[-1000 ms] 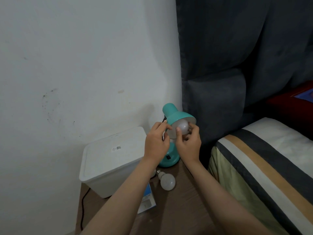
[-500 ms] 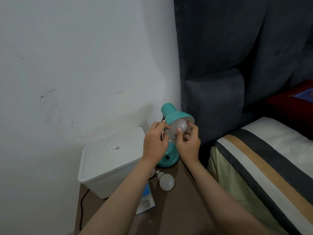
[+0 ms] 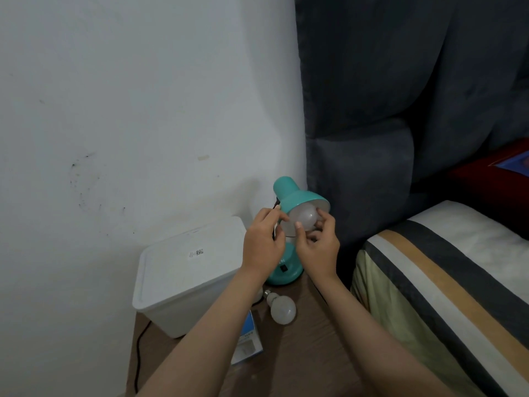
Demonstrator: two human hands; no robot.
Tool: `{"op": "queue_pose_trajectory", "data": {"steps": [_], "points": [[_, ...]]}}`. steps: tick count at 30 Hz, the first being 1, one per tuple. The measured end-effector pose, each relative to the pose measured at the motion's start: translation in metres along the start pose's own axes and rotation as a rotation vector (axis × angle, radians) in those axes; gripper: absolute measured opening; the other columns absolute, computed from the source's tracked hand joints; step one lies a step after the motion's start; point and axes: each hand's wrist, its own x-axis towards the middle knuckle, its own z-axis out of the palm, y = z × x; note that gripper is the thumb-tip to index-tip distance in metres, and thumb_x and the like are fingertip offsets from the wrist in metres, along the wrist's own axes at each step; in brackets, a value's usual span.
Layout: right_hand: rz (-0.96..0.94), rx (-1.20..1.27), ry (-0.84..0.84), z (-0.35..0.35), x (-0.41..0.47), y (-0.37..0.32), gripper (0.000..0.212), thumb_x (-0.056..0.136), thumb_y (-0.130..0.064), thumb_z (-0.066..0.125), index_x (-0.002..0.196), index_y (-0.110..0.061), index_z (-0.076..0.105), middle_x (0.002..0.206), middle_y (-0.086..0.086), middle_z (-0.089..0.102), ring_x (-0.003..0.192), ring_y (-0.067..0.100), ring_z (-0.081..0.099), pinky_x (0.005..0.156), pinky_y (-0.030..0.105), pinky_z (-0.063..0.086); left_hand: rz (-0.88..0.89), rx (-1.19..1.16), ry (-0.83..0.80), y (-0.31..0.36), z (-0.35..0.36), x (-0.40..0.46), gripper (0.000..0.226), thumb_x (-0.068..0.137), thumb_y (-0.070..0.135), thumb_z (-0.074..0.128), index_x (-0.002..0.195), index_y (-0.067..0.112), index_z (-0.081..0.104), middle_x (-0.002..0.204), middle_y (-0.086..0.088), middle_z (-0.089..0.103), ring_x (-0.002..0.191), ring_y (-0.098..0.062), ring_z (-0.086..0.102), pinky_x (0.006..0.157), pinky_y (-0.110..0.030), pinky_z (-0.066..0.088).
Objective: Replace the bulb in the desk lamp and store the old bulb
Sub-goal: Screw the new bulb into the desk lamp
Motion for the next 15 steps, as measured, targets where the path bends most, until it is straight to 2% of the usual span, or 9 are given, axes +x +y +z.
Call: {"op": "queue_pose_trajectory", "data": {"steps": [2,5,6,8,11,15], "points": [[0.008,0.02,0.014,0.0013,-0.0004,-0.0019,0.049,0.087,-0.024,0.067,0.128,-0.01,0.045,0.108,0.004,0.058,0.09,0.024,0.068,0.071,0.016,0.055,0.004,0.002,-0.002,0.0009,0.0004,-0.0002,0.021,0.081,-0.005,0.055,0.091,0.012,0.063,0.096,-0.004,0.062,0.081,-0.015,0.059,0.069,-0.02,0.048],[0.02,0.031,0.034,0.0047,-0.0027,-0.0042,0.051,0.087,-0.024,0.067,0.13,-0.009,0.043,0.121,0.005,0.05,0.1,0.024,0.064,0.081,0.035,0.059,0.004,-0.001,0.001,0.0014,0.0012,-0.0009,0.021,0.081,-0.005,0.055,0.091,0.011,0.063,0.096,-0.005,0.062,0.082,-0.015,0.059,0.07,-0.015,0.045],[0.001,0.027,0.037,0.0054,-0.0032,-0.0039,0.054,0.087,-0.025,0.066,0.132,-0.011,0.042,0.125,0.003,0.046,0.103,0.024,0.063,0.082,0.037,0.059,0.003,-0.001,-0.001,0.0012,0.0013,-0.0011,0.021,0.081,-0.005,0.055,0.091,0.011,0.063,0.096,-0.004,0.062,0.083,-0.014,0.059,0.07,-0.015,0.045],[-0.073,0.008,0.012,0.0052,-0.0042,-0.0016,0.057,0.085,-0.021,0.068,0.135,-0.016,0.041,0.129,-0.002,0.041,0.107,0.023,0.061,0.083,0.034,0.058,-0.001,-0.003,0.001,0.0008,0.0011,-0.0014,0.02,0.081,-0.005,0.056,0.092,0.011,0.063,0.096,-0.004,0.061,0.085,-0.013,0.059,0.07,-0.014,0.046],[-0.101,-0.014,-0.007,0.0038,-0.0051,0.0023,0.052,0.084,-0.01,0.069,0.131,-0.015,0.047,0.123,0.005,0.047,0.097,0.021,0.064,0.079,0.035,0.06,0.001,0.001,0.002,0.0012,0.0003,-0.0012,0.02,0.082,-0.004,0.056,0.093,0.011,0.063,0.099,-0.005,0.062,0.082,-0.013,0.059,0.07,-0.012,0.045],[-0.028,-0.038,0.031,0.002,-0.001,0.0014,0.047,0.085,-0.024,0.069,0.127,-0.013,0.049,0.108,0.008,0.06,0.076,0.018,0.066,0.066,0.023,0.056,-0.004,0.006,0.008,0.002,0.0004,-0.0009,0.021,0.081,-0.005,0.055,0.092,0.01,0.064,0.098,-0.005,0.062,0.086,-0.014,0.06,0.07,-0.011,0.044]]}}
